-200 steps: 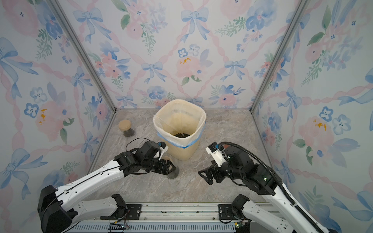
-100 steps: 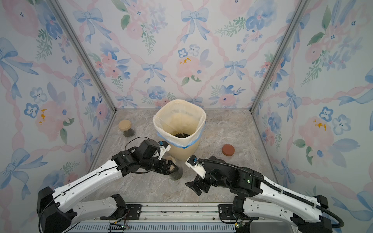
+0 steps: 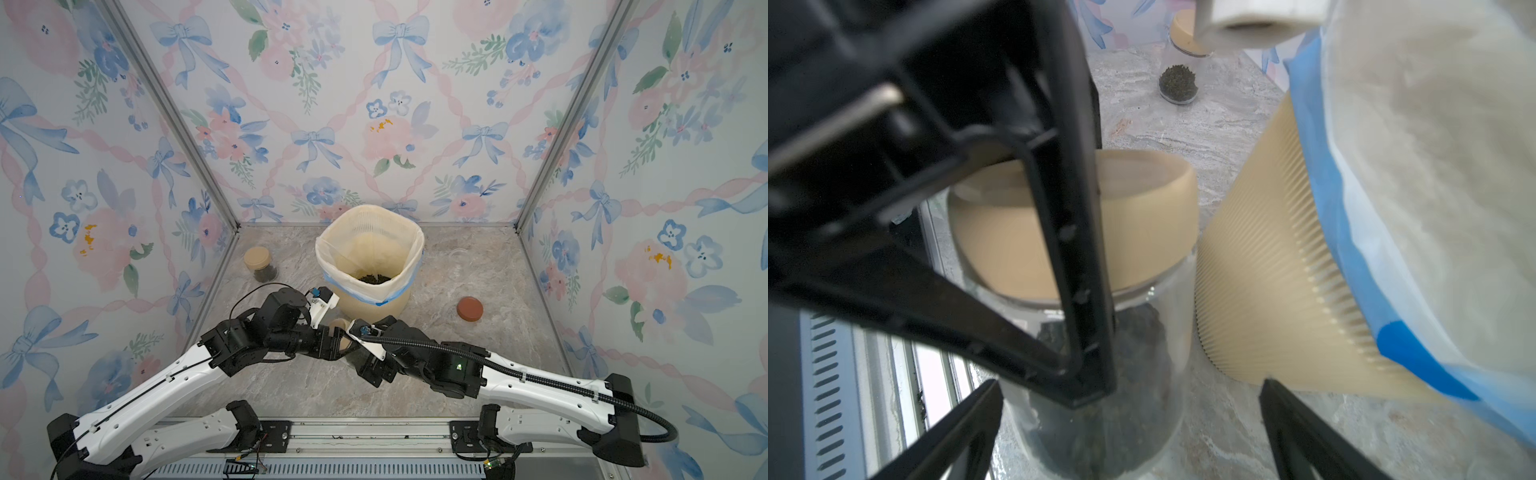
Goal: Empty moldy tea leaves from jars
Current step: Pick up the jar from the center of the board.
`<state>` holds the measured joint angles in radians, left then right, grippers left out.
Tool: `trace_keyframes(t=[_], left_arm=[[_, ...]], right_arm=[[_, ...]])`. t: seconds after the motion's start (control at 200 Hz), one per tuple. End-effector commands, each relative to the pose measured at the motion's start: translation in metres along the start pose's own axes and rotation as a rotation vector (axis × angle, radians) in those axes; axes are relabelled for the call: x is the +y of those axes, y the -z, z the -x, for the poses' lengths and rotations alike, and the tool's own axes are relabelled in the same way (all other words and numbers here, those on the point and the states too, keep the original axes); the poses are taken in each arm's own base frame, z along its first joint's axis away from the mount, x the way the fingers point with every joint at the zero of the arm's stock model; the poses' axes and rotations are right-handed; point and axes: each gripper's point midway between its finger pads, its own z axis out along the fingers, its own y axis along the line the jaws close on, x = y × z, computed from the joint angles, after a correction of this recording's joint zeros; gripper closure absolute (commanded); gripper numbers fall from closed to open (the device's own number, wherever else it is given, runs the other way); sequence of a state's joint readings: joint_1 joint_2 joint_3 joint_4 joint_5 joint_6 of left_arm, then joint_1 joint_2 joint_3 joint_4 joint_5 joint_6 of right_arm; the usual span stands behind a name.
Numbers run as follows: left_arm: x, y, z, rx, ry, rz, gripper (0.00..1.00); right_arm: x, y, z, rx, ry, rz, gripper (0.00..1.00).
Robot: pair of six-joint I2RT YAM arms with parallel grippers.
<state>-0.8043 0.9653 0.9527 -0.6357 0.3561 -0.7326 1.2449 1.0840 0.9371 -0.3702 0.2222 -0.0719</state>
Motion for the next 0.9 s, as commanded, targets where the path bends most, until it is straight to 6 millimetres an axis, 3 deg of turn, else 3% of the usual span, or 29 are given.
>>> trace_keyframes(t=[0.0,0.45,0.895], left_arm=[[-0.030,0.019,0.018,-0.076,-0.023,-0.109,0.48],[-0.053,0.035,0.025,-0.086,-0.039,-0.213,0.48],[-0.063,0.042,0.026,-0.083,-0.052,-0.282,0.50]], right_arm=[[0.002,-0.003,0.022,-0.064,0.039,-0.010,0.02],[0.003,-0.015,0.027,-0.098,0.056,-0.021,0.02],[0.003,-0.018,0.024,-0.126,0.017,0.003,0.02]])
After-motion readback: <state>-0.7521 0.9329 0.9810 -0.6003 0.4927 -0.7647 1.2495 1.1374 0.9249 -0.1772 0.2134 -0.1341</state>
